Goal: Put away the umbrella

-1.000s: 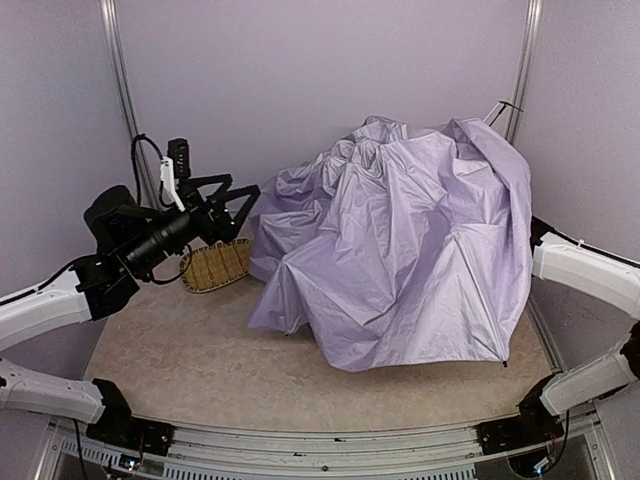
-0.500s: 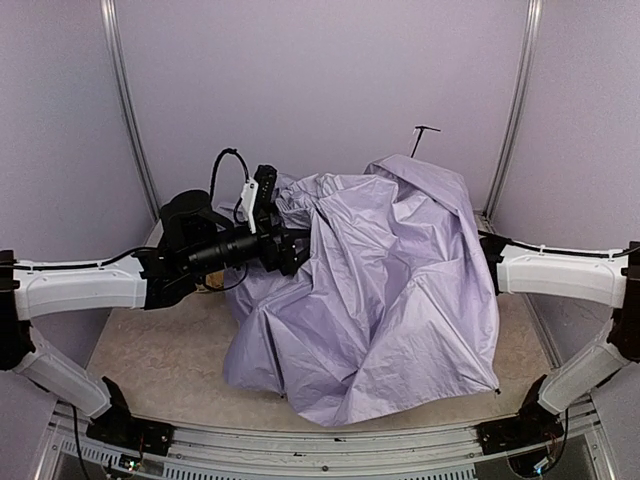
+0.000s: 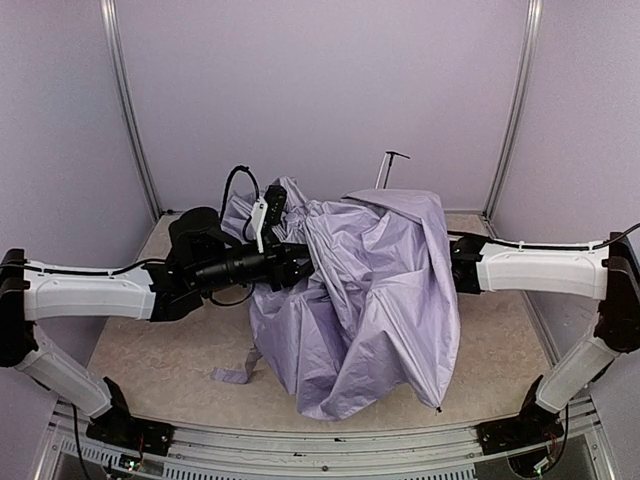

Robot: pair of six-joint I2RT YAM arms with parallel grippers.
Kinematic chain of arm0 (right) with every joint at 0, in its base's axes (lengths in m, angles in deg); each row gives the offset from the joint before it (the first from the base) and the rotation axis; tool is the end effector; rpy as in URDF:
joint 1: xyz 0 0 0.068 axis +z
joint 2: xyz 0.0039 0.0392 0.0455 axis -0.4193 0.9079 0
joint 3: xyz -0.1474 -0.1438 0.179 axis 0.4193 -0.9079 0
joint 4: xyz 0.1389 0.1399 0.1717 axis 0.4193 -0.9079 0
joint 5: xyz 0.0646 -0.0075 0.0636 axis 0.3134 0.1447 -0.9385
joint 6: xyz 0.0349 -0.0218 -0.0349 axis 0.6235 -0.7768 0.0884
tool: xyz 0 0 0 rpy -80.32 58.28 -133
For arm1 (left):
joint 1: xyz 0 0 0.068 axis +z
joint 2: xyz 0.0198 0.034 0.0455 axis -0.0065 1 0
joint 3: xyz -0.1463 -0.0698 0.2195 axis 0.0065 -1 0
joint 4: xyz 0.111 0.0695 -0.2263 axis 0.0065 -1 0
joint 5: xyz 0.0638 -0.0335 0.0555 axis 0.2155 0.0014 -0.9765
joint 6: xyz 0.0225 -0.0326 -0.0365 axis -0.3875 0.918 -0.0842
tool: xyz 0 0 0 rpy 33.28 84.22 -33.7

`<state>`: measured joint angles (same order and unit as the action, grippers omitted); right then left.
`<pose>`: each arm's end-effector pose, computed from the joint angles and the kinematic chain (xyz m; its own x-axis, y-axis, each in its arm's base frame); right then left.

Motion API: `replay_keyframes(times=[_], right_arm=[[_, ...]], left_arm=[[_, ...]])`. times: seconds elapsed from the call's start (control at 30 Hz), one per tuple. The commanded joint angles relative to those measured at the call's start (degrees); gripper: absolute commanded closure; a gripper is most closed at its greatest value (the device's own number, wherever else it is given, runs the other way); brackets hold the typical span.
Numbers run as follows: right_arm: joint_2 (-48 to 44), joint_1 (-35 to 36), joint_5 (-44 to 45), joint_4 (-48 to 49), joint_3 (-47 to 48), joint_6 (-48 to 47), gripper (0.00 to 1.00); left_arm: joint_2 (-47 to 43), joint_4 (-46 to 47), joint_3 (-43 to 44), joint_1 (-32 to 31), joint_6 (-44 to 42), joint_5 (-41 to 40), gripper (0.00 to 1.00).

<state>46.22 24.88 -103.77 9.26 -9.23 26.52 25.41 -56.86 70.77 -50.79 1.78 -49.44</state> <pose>0.2172 0.2823 0.2765 0.1333 -0.4036 -0.9052 -0.9803 0.0807 -0.1804 0.2012 -0.2604 0.2969 -0.1520 -0.0782 -0.9853 0.9145 0.3670 -0.1702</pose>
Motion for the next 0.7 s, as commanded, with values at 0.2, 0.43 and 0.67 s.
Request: replay_keyframes(times=[0.2, 0.43, 0.67], right_arm=[[-9.71, -2.94, 6.13, 11.07, -11.67, 9.29, 0.00], [-21.73, -4.46, 12.20, 6.05, -18.42, 8.40, 0.00], [-36.42, -4.58, 9.90, -3.69, -14.64, 7.53, 0.00]], left_arm=[[-11.49, 8.22, -8.00, 6.59, 2.43, -3.54, 0.73], [-19.02, 6.93, -12.25, 13.94, 2.71, -6.17, 0.76], [-20.38, 6.56, -14.29, 13.27, 0.25, -6.06, 0.77]])
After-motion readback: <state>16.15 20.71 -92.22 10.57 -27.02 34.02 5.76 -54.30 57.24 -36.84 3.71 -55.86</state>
